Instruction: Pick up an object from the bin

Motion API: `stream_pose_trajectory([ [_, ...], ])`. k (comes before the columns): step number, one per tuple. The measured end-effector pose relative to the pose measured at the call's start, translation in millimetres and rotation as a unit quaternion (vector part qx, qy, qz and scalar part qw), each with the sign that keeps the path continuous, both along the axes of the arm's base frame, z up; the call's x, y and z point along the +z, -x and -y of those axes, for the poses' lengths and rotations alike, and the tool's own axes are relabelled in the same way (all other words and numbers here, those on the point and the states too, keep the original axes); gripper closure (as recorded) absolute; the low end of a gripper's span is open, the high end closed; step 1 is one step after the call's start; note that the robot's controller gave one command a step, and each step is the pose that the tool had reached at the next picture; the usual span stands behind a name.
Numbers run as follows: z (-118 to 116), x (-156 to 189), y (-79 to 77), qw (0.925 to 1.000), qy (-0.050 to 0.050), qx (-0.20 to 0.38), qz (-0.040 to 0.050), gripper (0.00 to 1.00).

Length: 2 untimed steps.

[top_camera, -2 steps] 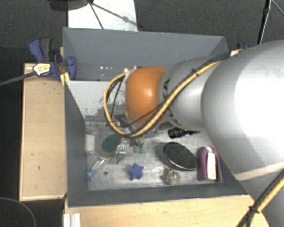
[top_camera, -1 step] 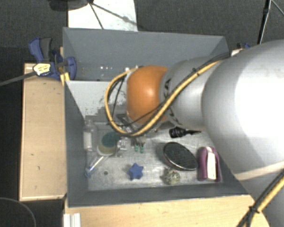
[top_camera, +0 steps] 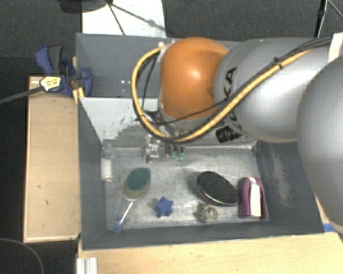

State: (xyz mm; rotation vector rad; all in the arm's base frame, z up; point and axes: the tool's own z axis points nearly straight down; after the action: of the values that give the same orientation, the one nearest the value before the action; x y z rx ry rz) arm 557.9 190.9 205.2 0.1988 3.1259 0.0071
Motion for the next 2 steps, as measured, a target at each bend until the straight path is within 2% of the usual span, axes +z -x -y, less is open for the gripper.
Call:
stream_pose_trajectory([
  [1,1,-5,1.4,1.0,0.001,0.0,-0.0038,0.0],
  [2,19,-130,8.3,0.9856,0.002,-0.169,-0.0068,0.0],
])
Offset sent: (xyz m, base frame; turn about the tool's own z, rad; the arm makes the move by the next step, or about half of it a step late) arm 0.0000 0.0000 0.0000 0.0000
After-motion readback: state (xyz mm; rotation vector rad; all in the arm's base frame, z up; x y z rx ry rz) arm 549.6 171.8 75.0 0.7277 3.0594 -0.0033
